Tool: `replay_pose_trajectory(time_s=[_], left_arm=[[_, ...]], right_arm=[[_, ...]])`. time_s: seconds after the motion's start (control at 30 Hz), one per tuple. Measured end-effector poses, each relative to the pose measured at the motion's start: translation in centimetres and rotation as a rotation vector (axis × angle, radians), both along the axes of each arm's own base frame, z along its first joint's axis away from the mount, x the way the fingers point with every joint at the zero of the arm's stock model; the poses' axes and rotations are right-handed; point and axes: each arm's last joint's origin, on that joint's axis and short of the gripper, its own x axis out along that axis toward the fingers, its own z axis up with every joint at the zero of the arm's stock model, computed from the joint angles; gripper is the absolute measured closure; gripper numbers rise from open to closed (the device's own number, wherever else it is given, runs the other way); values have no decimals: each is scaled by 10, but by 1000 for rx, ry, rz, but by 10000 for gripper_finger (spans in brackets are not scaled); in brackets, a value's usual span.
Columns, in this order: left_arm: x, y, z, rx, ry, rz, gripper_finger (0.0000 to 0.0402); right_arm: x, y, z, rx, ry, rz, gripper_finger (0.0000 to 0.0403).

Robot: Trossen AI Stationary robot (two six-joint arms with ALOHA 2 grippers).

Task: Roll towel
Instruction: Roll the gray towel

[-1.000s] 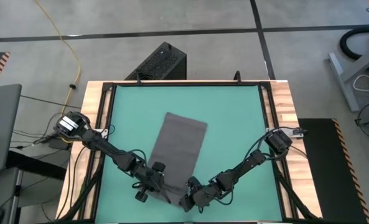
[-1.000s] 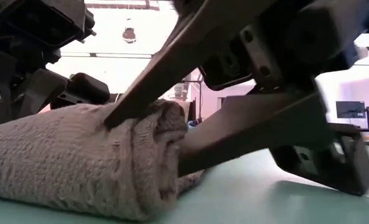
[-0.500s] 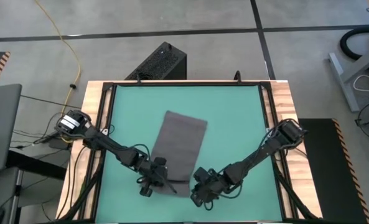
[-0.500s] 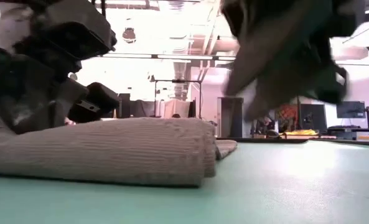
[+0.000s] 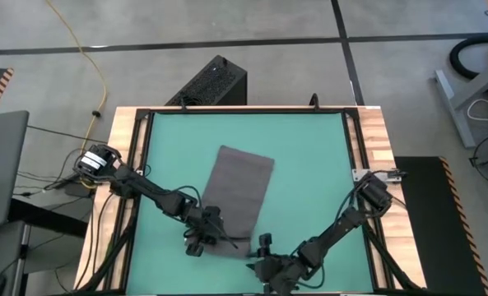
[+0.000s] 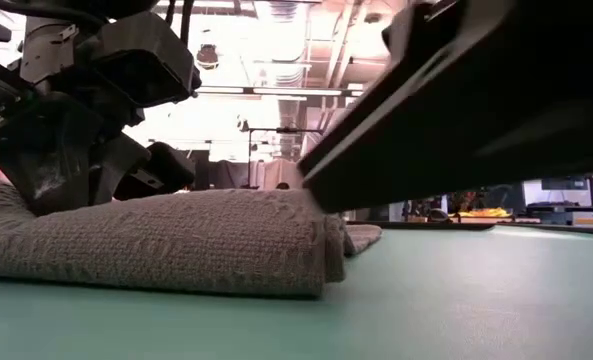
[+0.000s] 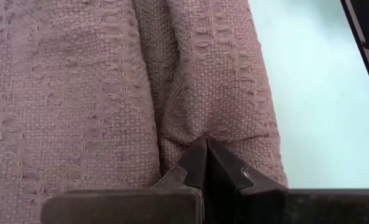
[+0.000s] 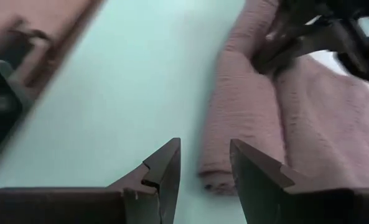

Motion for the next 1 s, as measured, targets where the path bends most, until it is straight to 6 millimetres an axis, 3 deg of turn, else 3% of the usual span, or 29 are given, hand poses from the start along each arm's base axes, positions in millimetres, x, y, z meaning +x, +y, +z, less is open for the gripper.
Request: replay_pose_trajectory(time_s=[0.4,0.67,0.83,1.0], left_arm=[[-1,0,0,-25,17,-2,401],[-1,-1,0,-28,16,-18,401],[-1,-1,1,-19,-1,-43,401],[-4,0,13,-38,-35,-73,401]], right_arm=[[14,-22,-6,-4,76,-29,234],[27,-39,-9,148,147,-13,173],[32,-37,-33,181,177,-12,148],[30,-31,-45,227,181,-86,162]])
